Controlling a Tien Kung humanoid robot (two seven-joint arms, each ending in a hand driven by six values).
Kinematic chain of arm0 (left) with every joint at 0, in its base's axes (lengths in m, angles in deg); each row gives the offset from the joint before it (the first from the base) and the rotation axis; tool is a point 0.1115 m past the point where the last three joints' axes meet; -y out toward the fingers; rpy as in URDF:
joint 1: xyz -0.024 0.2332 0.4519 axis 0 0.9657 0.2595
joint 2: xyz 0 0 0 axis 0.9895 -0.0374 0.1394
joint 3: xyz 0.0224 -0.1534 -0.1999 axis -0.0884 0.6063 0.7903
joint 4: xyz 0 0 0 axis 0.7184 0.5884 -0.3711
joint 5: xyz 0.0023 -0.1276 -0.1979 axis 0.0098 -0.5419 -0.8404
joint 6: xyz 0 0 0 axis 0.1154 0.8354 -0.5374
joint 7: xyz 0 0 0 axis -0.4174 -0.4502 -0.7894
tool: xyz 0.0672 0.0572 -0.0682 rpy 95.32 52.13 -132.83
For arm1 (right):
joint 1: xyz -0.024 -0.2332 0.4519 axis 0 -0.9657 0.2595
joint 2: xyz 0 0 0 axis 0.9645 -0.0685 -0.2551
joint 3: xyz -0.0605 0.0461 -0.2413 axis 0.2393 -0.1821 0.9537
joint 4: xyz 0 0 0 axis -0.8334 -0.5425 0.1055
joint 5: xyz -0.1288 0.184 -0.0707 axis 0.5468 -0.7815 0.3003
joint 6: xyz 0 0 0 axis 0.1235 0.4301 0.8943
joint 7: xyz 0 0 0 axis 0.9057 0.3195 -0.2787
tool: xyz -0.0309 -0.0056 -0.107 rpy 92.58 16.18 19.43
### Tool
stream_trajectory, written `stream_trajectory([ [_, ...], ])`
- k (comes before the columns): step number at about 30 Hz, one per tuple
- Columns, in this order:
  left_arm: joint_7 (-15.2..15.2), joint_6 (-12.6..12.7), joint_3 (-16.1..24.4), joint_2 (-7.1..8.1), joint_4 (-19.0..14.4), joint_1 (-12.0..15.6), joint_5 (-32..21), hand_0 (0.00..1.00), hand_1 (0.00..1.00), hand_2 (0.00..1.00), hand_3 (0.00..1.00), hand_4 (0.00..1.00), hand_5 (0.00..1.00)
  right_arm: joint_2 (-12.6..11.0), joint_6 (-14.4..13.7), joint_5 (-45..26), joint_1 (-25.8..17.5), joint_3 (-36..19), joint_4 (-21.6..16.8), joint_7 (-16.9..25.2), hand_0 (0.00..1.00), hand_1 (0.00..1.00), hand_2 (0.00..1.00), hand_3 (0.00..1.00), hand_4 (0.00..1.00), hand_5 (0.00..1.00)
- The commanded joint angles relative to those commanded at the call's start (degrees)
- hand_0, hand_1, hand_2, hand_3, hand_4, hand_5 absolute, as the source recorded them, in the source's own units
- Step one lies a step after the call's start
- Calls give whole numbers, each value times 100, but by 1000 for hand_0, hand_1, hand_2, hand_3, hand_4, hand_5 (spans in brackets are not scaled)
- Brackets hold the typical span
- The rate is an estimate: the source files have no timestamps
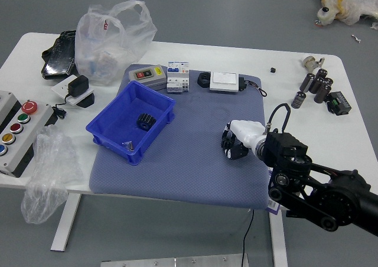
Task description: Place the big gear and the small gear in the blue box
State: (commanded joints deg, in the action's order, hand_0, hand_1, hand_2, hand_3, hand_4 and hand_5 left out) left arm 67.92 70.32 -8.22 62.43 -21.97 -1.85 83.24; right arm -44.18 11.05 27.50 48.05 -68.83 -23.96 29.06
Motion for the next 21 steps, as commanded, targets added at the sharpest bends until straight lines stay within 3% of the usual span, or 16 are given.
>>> stream_trajectory([
  [7,-9,4,-9,5,2,-5,-11,630,473,534,707,746,499,-18,-142,54,83,1,24,0,234,293,412,648,387,2],
  [13,3,0,5,8,-2,-9,11,630,474,534,708,748,500,-6,-259,92,431,36,67,0,234,292,407,641,398,2],
  [17,26,-6,38,13,-8,-19,59,630,474,534,709,748,505,215,-405,44,874,271,288,0,230,291,391,625,421,4],
  [21,48,-13,63,11,-16,-41,103,630,474,535,710,750,508,588,-549,-97,1356,649,628,0,229,295,381,599,441,4],
])
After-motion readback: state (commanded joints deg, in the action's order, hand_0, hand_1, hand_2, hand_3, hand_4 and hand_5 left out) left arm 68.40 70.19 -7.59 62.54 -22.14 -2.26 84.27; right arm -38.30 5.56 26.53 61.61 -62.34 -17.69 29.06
